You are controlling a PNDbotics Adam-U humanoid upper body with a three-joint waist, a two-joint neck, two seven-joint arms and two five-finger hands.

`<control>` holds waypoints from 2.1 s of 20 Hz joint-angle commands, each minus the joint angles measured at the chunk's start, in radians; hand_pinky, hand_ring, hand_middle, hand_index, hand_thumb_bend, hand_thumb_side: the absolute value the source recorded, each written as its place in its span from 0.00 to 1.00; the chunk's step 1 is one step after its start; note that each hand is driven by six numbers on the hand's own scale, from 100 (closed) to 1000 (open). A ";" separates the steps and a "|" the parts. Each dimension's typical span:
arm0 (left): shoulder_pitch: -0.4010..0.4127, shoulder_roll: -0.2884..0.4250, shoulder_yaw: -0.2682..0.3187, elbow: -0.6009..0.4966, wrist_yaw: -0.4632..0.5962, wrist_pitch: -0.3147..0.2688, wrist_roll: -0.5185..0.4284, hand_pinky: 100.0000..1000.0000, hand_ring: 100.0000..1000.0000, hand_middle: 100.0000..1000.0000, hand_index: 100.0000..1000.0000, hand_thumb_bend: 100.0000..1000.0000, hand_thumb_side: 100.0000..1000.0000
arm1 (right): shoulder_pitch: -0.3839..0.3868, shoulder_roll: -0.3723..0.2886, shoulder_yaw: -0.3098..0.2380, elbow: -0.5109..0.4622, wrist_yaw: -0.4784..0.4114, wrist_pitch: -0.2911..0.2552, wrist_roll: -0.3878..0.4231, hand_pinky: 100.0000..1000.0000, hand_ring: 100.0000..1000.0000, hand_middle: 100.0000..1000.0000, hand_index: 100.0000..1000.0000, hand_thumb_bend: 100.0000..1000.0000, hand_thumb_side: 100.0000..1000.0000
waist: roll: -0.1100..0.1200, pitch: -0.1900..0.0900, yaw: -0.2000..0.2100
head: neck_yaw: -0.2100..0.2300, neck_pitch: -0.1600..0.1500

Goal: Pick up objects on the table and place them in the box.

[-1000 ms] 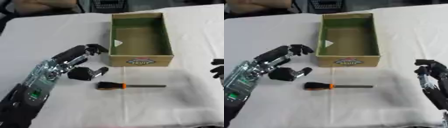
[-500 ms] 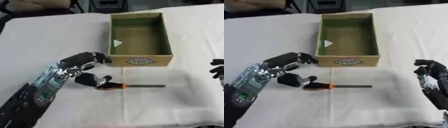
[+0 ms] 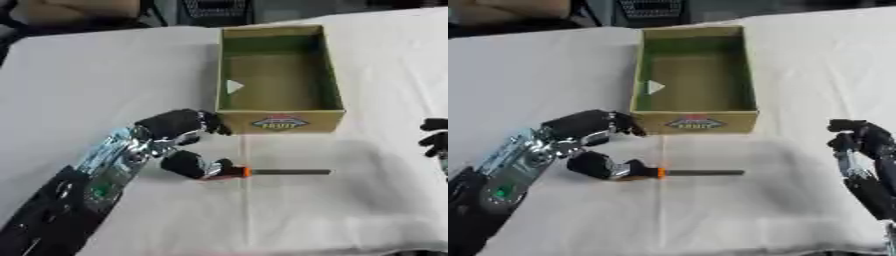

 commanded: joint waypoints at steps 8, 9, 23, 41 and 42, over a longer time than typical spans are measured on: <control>-0.018 -0.003 -0.012 0.008 -0.017 0.001 -0.014 0.61 0.59 0.64 0.85 0.33 0.64 | -0.014 -0.015 0.000 -0.019 0.000 0.000 0.004 0.45 0.55 0.64 0.77 0.01 0.76 | -0.001 -0.014 0.000 | 0.001 0.000; -0.018 -0.004 -0.014 0.010 -0.017 0.000 -0.016 0.60 0.58 0.64 0.85 0.32 0.63 | -0.014 -0.015 0.000 -0.019 0.000 0.000 0.004 0.45 0.55 0.64 0.77 0.01 0.76 | -0.001 -0.014 0.000 | 0.002 0.000; -0.029 -0.001 -0.036 0.020 -0.045 -0.020 -0.059 0.59 0.58 0.63 0.84 0.38 0.60 | -0.014 -0.015 0.002 -0.019 0.000 0.000 0.006 0.45 0.55 0.64 0.77 0.01 0.76 | -0.001 -0.014 -0.003 | 0.001 0.000; -0.043 0.048 -0.069 0.024 -0.051 -0.039 -0.135 0.60 0.58 0.60 0.82 0.31 0.59 | -0.014 -0.017 0.001 -0.021 0.000 0.000 0.006 0.45 0.55 0.64 0.77 0.01 0.76 | 0.002 -0.016 -0.008 | -0.002 0.000; -0.041 0.048 -0.070 0.028 -0.049 -0.037 -0.134 0.59 0.58 0.60 0.81 0.29 0.59 | -0.014 -0.017 0.001 -0.021 0.000 0.000 0.006 0.45 0.55 0.64 0.77 0.01 0.76 | 0.002 -0.016 -0.008 | -0.003 0.000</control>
